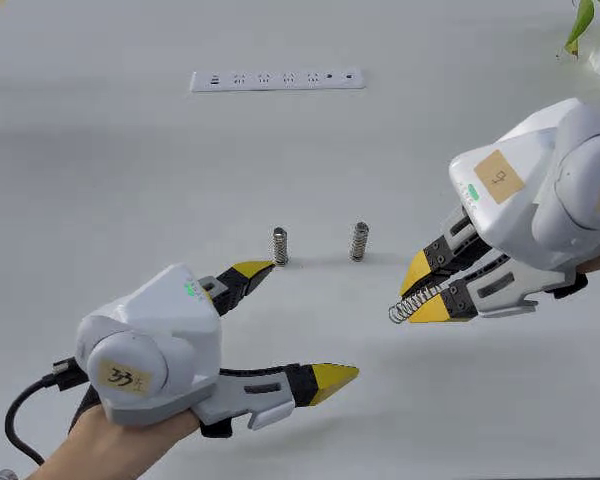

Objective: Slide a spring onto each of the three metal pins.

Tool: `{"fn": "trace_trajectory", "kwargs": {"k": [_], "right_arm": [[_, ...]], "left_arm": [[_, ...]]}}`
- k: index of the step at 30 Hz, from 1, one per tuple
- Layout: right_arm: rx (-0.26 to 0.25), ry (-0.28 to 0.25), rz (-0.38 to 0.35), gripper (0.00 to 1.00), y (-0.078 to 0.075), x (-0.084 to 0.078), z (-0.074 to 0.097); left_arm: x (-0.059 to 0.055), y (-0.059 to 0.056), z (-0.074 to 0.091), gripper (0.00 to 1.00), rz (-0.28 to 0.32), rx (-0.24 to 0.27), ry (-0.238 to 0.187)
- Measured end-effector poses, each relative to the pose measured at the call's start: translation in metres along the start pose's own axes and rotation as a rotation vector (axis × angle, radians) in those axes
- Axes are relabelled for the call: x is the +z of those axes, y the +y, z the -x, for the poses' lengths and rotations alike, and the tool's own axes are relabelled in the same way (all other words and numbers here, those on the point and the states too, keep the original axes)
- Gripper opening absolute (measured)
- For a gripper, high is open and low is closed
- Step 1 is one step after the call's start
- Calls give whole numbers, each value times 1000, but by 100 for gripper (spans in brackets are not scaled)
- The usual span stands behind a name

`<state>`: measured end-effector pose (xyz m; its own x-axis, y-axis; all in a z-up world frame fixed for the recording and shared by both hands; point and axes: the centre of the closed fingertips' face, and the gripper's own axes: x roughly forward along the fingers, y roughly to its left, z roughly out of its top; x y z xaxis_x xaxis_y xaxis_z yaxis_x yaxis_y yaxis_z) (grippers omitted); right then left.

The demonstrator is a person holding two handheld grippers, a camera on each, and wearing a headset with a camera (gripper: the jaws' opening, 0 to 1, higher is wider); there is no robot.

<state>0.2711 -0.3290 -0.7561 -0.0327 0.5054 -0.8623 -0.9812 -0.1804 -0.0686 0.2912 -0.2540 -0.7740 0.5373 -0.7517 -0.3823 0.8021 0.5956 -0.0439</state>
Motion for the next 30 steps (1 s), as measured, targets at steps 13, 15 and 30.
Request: {"fn": "trace_trajectory", "kwargs": {"k": [13, 15, 30], "right_arm": [[3, 28, 0, 8, -6, -11, 6], [5, 38, -1, 8, -9, -17, 7], [6, 138, 3, 8, -39, -51, 31]], "left_arm": [[-10, 16, 9, 99, 59, 71, 18], [-10, 17, 10, 99, 55, 80, 18], [-17, 18, 11, 99, 82, 91, 31]]}}
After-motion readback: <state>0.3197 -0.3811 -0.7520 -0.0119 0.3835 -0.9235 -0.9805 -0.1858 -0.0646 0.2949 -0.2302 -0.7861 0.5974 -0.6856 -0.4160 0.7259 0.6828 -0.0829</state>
